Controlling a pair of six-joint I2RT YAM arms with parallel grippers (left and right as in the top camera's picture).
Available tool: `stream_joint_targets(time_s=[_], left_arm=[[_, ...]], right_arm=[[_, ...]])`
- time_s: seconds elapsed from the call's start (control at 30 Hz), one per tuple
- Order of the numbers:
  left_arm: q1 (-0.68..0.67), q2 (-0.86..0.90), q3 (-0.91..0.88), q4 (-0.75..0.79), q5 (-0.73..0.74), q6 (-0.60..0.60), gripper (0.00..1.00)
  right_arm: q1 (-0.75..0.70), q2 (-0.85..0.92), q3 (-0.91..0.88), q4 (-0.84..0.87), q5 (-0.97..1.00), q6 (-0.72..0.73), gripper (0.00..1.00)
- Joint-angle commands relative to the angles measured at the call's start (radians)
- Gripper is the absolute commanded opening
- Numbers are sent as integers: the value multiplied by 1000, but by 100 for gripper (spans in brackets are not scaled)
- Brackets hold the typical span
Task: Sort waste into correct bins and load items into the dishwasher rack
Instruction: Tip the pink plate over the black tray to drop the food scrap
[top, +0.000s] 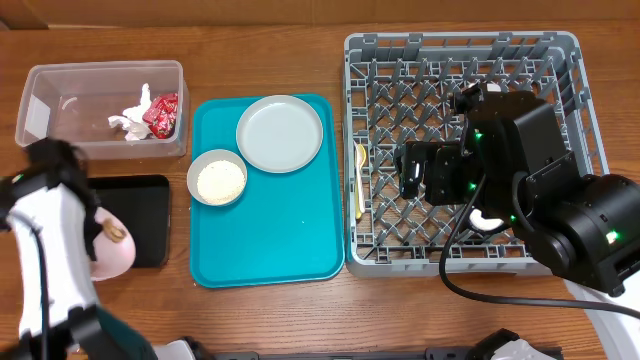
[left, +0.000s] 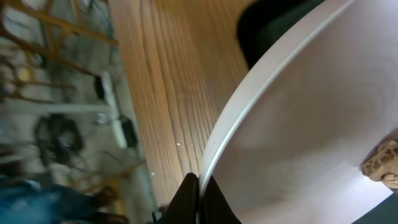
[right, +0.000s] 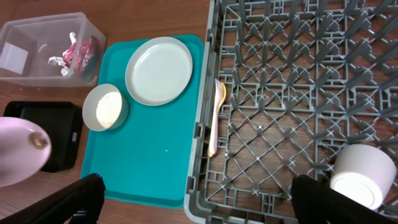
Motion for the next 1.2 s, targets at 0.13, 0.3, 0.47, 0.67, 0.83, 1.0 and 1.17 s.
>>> stream_joint_targets(time_s=[0.13,0.3,0.47,0.67,0.83,1.0,1.17], left_arm=[[-174,36,34,-51,-213,-108,4],[-178,34,61,-97,-220,-125,4],[-188,34,122,-159,-249,-104,4],[-206,34,137,-163,-272,-49,4],[-216,34,140,-109,-323,42,4],[-239,30,141,-76,-312,70,4],[-266,28,143,-68,-313,104,4]], right_arm=[[-3,-1,6,2,1,0,100],[-3,-1,6,2,1,0,100],[-3,-1,6,2,1,0,100],[-3,-1,6,2,-4,0,100],[-3,-1,6,5,-18,0,100],[-3,-1,6,11,-18,0,100],[-3,-1,6,14,-18,0,100]])
